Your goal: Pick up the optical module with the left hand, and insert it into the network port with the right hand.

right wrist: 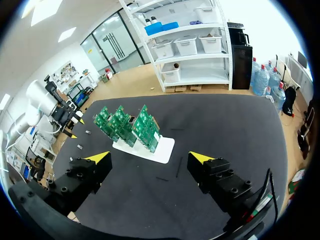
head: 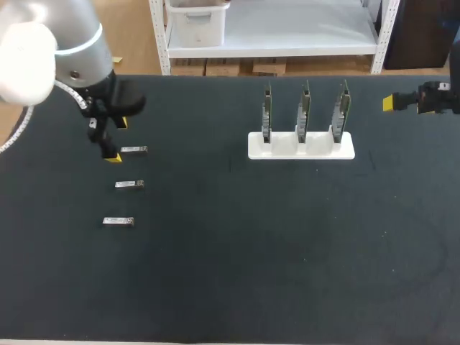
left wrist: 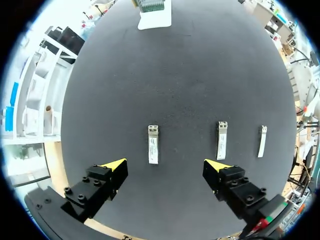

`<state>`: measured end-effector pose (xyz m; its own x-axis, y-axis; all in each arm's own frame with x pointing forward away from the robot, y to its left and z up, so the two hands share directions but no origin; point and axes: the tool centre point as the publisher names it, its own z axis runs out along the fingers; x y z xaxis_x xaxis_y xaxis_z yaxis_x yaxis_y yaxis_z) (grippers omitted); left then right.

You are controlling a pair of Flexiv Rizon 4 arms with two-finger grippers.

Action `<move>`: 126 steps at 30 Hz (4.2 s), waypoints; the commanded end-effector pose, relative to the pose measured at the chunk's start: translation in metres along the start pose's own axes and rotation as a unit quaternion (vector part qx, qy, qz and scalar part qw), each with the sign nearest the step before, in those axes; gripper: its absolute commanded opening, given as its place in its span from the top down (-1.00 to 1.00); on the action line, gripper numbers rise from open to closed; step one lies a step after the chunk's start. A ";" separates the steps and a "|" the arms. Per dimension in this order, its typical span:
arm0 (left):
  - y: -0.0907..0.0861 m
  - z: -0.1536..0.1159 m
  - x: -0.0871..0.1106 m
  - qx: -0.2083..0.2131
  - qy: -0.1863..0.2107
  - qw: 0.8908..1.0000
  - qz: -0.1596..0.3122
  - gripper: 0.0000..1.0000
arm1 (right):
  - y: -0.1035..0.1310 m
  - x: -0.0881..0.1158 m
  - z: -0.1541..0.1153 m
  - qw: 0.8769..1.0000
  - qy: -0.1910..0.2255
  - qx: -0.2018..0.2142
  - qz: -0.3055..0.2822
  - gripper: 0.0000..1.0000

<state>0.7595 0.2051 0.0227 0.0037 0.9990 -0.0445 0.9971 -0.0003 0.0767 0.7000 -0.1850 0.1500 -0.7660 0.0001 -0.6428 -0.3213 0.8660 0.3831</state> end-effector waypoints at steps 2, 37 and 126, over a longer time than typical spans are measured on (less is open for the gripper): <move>0.004 0.010 -0.002 0.013 0.004 1.000 0.000 -1.00 | 0.000 0.000 0.000 1.000 0.000 0.000 0.000 -1.00; 0.008 0.044 0.003 0.015 0.019 0.999 -0.029 1.00 | 0.000 0.000 0.000 1.000 0.000 0.000 0.000 -1.00; 0.023 -0.173 -0.313 0.100 -0.632 0.767 -0.042 1.00 | 0.000 0.000 0.000 1.000 0.000 0.000 0.000 -1.00</move>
<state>0.7649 -0.0927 0.2146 -0.1190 0.1650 -0.9791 0.9888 -0.0699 -0.1320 0.7000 -0.1850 0.1500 -0.7660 0.0001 -0.6428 -0.3213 0.8660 0.3831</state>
